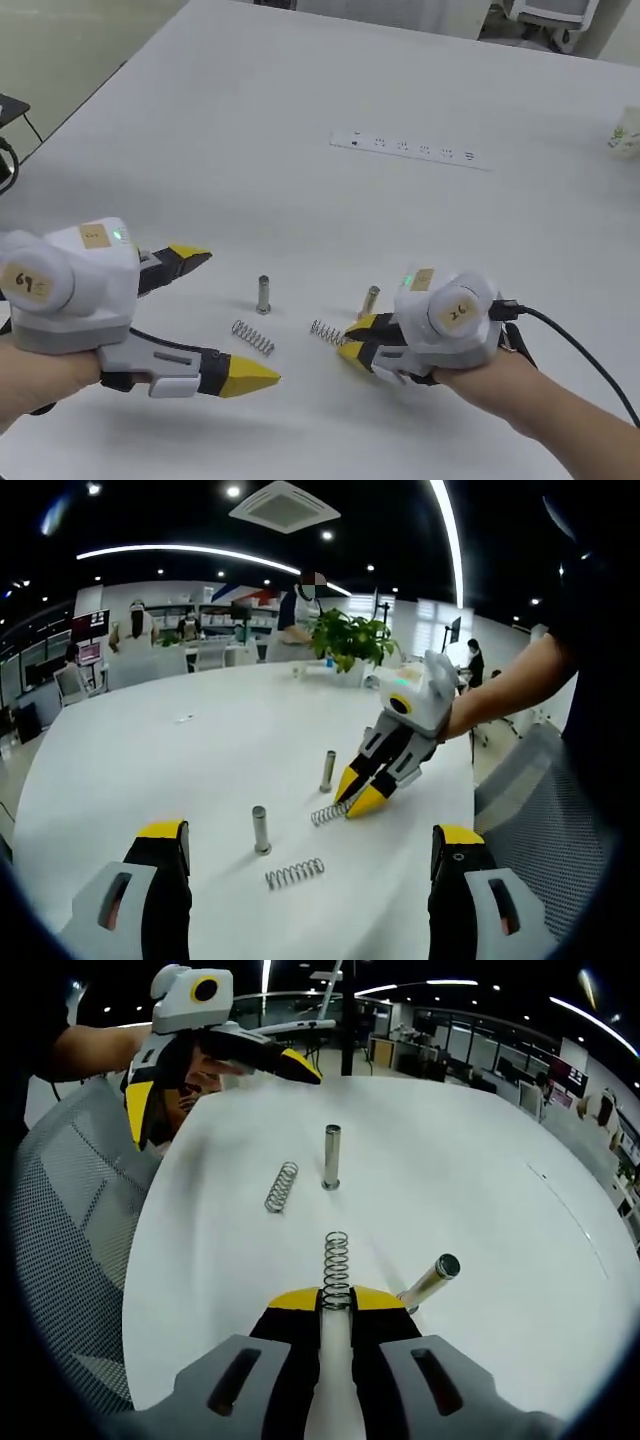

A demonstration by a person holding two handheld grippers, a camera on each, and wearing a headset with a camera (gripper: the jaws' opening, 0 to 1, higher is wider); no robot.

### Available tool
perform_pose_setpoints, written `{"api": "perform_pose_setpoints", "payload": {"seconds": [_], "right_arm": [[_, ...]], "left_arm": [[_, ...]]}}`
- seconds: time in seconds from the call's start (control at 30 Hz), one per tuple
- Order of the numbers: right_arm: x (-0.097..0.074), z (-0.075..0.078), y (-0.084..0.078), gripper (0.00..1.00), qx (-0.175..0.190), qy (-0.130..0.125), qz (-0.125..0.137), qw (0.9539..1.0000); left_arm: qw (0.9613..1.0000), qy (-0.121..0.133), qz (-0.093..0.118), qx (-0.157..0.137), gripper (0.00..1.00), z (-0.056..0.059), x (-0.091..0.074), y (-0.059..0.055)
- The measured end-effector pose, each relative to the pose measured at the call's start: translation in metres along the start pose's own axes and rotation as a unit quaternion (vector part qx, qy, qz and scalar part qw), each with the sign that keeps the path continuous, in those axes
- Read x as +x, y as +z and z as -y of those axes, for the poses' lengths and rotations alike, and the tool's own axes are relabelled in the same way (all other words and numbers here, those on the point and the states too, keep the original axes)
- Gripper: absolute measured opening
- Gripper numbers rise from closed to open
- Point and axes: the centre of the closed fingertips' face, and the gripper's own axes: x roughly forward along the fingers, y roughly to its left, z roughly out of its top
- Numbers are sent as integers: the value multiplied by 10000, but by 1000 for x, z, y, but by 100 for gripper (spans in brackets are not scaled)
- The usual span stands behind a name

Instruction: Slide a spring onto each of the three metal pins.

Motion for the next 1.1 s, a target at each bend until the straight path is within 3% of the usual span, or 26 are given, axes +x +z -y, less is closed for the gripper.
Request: {"api": "perform_pose_setpoints", "payload": {"seconds": [0.57, 0.8, 1.1], "right_arm": [[-44, -10, 25, 8, -306, 160, 299, 9990], [-70, -7, 24, 8, -461, 147, 322, 9983], [-88, -3, 18, 8, -538, 115, 326, 9980]], "left_arm": [[9994, -175, 146, 245, 97, 12, 7, 23], [9988, -270, 195, 366, 98, 21, 15, 31], [9970, -480, 260, 549, 95, 36, 24, 42]]}}
